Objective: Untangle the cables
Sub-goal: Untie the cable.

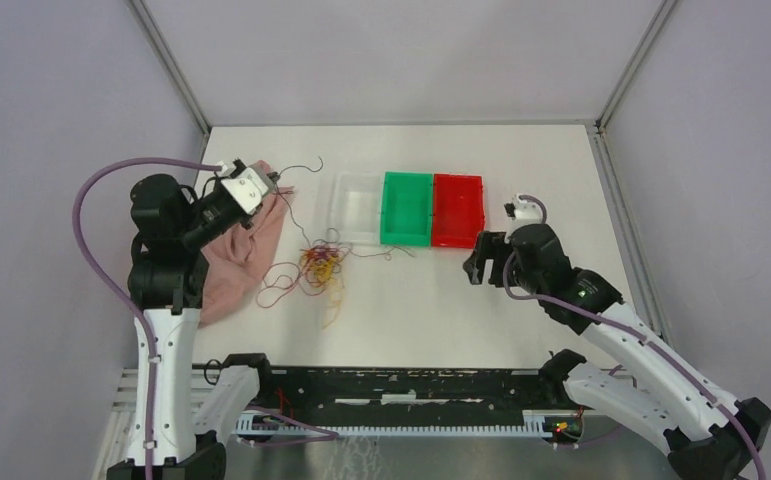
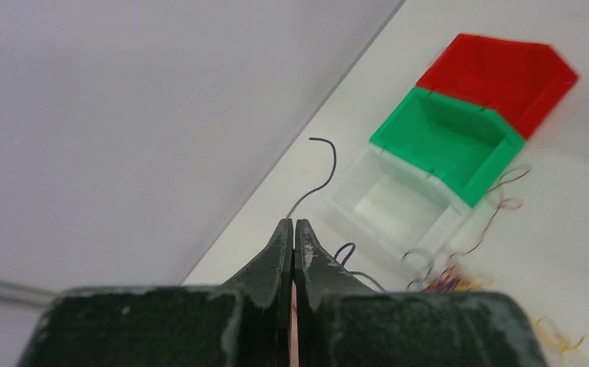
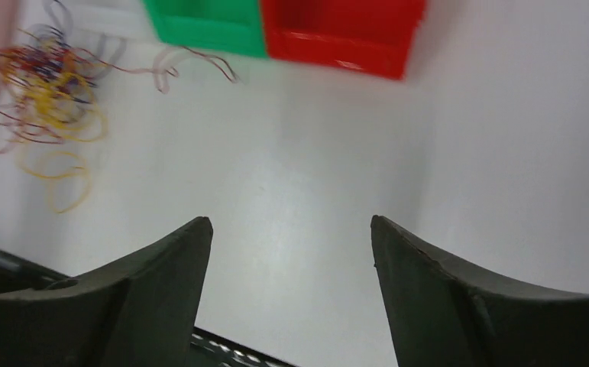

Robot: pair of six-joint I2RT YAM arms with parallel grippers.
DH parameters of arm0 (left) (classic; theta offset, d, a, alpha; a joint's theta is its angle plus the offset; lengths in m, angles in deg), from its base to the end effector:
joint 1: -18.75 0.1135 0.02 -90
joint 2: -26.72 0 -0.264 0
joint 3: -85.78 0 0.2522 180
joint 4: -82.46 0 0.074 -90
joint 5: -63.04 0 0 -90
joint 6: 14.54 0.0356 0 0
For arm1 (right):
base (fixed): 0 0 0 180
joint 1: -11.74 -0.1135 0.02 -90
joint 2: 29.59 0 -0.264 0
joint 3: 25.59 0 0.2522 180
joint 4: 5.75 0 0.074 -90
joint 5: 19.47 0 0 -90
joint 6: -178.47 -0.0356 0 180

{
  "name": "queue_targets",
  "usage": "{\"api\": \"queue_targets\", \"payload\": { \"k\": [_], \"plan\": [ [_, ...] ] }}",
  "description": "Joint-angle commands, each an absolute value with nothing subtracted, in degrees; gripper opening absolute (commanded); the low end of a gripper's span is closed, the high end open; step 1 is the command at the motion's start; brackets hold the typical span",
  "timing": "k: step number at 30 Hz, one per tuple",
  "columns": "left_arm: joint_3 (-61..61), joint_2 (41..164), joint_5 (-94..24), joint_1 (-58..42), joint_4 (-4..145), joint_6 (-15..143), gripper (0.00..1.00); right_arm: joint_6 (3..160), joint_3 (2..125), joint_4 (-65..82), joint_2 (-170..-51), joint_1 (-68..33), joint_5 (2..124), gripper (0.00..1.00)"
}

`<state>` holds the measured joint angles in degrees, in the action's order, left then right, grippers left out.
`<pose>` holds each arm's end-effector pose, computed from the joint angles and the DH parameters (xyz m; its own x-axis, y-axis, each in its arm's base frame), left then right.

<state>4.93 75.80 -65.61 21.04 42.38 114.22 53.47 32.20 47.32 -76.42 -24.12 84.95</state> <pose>0.1630 -0.0157 0.4311 0.2545 0.4995 -0.8281 0.5476 0.6314 0.5491 0.1409 0.0909 0.2813 -0.6847 0.1905 -0.7035 -0.0304 0.9569 0.2887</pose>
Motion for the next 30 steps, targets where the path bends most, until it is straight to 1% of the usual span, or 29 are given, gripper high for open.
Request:
{"api": "queue_targets", "payload": {
  "k": [1, 4, 7, 9, 13, 17, 19, 22, 25, 28, 30],
  "plan": [
    [1.9, 74.93, -81.48, 21.39, 38.41, 107.67, 0.03, 60.6, 32.43, 19.87, -76.77, -24.83, 66.21, 0.84],
    [0.86, 74.73, -82.76, 21.37, 40.17, 104.71, 0.03, 62.01, 31.12, 2.45, -83.95, -29.32, 61.94, 0.85],
    [-0.37, 74.72, -82.79, 21.38, 41.49, 103.71, 0.03, 69.18, 32.71, -10.6, -93.84, -38.62, 59.71, 0.83],
    [-1.09, 74.8, -82.79, 21.4, 43.02, 102.17, 0.03, 71.2, 34.37, -19.05, -100.68, -43.07, 57.83, 0.82],
    [-3.05, 75.41, -83.2, 21.38, 45.27, 99.15, 0.03, 71.24, 37.24, -31.24, -111.56, -47.99, 55.77, 0.8],
    [-4.44, 75.25, -84.46, 21.3, 46.97, 96.52, 0.03, 71.07, 41.06, -37.62, -118.48, -50.13, 57.49, 0.79],
    [-5.1, 75.16, -85.3, 21.3, 48.22, 94.17, 0.03, 71.08, 42.53, -40.1, -121.25, -50.39, 60.44, 0.78],
    [-6.2, 75.16, -87.14, 21.28, 50.13, 90.62, 0.03, 72.49, 44.42, -41.67, -124.6, -50.42, 66.12, 0.75],
    [-6.95, 75.23, -88.55, 21.27, 53.08, 86.04, 0.03, 73.91, 45.55, -43.84, -127.73, -50.41, 68.08, 0.68],
    [-7.07, 75.33, -88.97, 21.3, 57.58, 81.46, 0.03, 73.58, 47.74, -42.86, -129.88, -50.44, 65.62, 0.5],
    [-7.36, 75.58, -88.9, 21.3, 60.97, 79.04, 0.03, 71.46, 47.9, -43.22, -131.39, -50.43, 65.18, 0.43]
  ]
}}
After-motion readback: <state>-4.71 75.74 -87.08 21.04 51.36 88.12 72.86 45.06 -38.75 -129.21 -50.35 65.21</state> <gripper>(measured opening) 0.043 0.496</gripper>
